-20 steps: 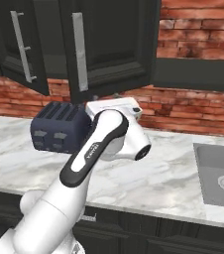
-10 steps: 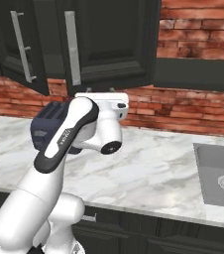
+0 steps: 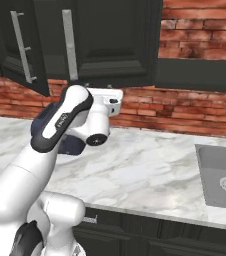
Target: Close all open cabinet doors.
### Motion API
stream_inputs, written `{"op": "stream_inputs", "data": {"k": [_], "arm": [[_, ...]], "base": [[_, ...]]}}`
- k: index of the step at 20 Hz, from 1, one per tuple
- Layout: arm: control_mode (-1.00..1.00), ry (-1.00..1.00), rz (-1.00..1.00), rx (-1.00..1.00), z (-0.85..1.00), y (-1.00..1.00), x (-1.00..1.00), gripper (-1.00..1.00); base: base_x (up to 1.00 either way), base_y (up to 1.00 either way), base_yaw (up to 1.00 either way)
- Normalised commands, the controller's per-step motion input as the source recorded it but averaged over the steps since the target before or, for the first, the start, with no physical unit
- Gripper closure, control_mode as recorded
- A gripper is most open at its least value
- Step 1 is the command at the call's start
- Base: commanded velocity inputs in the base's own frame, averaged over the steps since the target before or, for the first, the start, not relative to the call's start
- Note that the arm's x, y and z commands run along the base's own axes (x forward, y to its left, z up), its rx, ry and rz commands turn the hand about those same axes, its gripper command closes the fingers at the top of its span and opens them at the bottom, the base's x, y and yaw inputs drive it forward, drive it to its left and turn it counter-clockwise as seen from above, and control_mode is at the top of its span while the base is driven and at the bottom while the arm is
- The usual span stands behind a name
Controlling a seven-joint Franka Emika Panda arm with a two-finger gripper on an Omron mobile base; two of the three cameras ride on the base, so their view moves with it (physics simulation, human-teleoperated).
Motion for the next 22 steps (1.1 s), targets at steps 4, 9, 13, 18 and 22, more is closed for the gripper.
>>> {"op": "stream_inputs", "data": {"k": [4, 9, 13, 18, 22], "arm": [[-1.0, 0.0, -0.04, 0.0, 0.14, 0.18, 0.3, -1.0], [-1.0, 0.0, -0.06, 0.0, 0.19, 0.07, 0.17, -1.0], [-1.0, 0.0, -0.05, 0.0, 0.29, 0.01, 0.12, -1.0], [-1.0, 0.0, -0.04, 0.0, 0.33, 0.01, 0.13, -1.0], [-1.0, 0.03, -0.03, 0.0, 0.29, 0.01, 0.16, -1.0]], "base": [[0.0, 0.0, 0.0], [0.0, 0.0, 0.0], [0.0, 0.0, 0.0], [0.0, 0.0, 0.0], [0.0, 0.0, 0.0]]}}
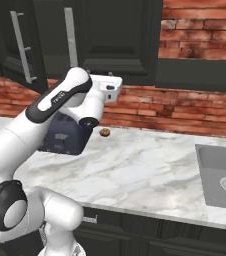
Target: Close all open cabinet doors.
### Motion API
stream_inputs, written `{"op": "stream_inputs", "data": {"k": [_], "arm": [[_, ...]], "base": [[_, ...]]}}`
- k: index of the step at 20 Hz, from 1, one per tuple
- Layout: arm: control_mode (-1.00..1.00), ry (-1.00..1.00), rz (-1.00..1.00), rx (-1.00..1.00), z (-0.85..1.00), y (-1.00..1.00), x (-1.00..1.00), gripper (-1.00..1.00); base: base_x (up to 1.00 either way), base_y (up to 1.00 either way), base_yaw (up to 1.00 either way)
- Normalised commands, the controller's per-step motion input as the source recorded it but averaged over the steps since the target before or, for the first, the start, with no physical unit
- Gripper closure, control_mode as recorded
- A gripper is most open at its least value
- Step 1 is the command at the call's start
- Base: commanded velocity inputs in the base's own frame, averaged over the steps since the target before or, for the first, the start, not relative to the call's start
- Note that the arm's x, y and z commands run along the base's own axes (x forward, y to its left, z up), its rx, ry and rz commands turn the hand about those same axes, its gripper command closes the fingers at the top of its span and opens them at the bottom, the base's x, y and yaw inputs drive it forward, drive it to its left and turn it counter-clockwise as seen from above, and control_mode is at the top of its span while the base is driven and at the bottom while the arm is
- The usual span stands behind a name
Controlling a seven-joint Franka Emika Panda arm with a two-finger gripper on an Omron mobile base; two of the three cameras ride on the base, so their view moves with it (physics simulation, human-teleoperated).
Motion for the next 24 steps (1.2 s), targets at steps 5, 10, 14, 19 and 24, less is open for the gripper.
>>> {"op": "stream_inputs", "data": {"k": [5, 10, 14, 19, 24], "arm": [[-1.0, 0.06, 0.0, 0.0, 0.2, 0.0, 0.21, -1.0], [-1.0, 0.06, 0.0, 0.0, 0.1, 0.0, 0.19, -1.0], [-1.0, 0.05, 0.0, 0.0, 0.05, 0.0, 0.1, -1.0], [-1.0, 0.02, -0.01, 0.0, 0.09, 0.0, -0.27, -1.0], [-1.0, 0.15, -0.01, 0.0, 0.3, -0.03, -0.72, -1.0]], "base": [[0.0, 0.0, 0.0], [0.0, 0.0, 0.0], [0.0, 0.0, 0.0], [0.0, 0.0, 0.0], [0.0, 0.0, 0.0]]}}
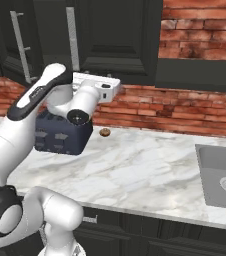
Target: Close all open cabinet doors.
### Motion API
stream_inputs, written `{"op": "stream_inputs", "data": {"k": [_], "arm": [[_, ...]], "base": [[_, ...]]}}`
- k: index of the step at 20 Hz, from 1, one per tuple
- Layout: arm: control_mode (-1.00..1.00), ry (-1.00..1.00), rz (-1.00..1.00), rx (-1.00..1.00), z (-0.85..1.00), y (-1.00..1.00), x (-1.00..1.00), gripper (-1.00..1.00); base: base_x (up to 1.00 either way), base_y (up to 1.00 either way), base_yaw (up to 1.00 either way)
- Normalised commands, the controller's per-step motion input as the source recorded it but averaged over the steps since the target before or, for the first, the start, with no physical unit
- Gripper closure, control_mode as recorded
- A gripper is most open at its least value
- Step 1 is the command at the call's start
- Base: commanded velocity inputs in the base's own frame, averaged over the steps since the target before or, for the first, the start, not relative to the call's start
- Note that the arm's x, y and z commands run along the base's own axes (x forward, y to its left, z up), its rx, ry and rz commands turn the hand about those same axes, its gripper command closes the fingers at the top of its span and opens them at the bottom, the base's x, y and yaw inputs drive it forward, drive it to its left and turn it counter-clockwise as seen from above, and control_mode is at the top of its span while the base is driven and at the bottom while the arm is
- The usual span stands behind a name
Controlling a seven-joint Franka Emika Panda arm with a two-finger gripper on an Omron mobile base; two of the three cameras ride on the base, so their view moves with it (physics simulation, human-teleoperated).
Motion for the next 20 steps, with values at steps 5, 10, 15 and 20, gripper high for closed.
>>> {"op": "stream_inputs", "data": {"k": [5, 10, 15, 20], "arm": [[-1.0, 0.14, -0.05, -0.01, 0.35, -0.03, -1.0, -1.0], [-1.0, 0.23, -0.1, 0.0, 0.58, 0.0, -0.96, -1.0], [-1.0, 0.29, -0.12, 0.0, 0.55, 0.0, -0.92, -1.0], [-1.0, 0.29, -0.1, -0.01, 0.47, 0.0, -0.89, -1.0]], "base": [[0.0, 0.0, 0.0], [0.0, 0.0, 0.0], [0.0, 0.0, 0.0], [0.0, 0.0, 0.0]]}}
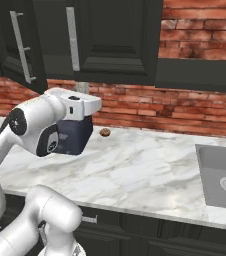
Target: Close all open cabinet doors.
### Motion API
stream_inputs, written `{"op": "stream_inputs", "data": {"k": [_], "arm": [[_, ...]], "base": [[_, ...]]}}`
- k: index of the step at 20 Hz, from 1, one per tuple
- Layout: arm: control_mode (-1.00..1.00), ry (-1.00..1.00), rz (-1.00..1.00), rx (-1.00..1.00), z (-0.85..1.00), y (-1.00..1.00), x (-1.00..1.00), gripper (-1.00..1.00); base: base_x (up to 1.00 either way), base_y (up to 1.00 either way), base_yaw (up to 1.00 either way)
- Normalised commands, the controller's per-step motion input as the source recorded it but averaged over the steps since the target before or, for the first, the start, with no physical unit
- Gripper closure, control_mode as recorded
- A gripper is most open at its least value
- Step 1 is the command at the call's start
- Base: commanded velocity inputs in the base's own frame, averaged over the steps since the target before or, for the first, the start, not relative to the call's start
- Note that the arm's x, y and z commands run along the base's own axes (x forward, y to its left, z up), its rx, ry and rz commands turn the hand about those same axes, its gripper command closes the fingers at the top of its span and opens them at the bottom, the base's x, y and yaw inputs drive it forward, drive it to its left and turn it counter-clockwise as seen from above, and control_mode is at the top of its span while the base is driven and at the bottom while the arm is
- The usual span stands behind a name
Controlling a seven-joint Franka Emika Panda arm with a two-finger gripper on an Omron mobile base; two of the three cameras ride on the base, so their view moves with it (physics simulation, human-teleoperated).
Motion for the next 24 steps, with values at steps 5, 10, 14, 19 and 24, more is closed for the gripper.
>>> {"op": "stream_inputs", "data": {"k": [5, 10, 14, 19, 24], "arm": [[-1.0, 0.22, -0.05, -0.02, 0.37, 0.12, -0.94, -1.0], [-1.0, 0.04, 0.0, -0.06, -0.01, 0.5, -0.88, -1.0], [-1.0, -0.05, 0.01, -0.05, -0.03, 0.71, -0.51, -1.0], [-1.0, -0.03, 0.01, -0.06, -0.03, 0.76, -0.35, -1.0], [-1.0, -0.08, 0.0, -0.05, 0.0, 0.78, -0.09, -1.0]], "base": [[0.0, 0.0, 0.0], [0.0, 0.0, 0.0], [0.0, 0.0, 0.0], [0.0, 0.0, 0.0], [0.0, 0.0, 0.0]]}}
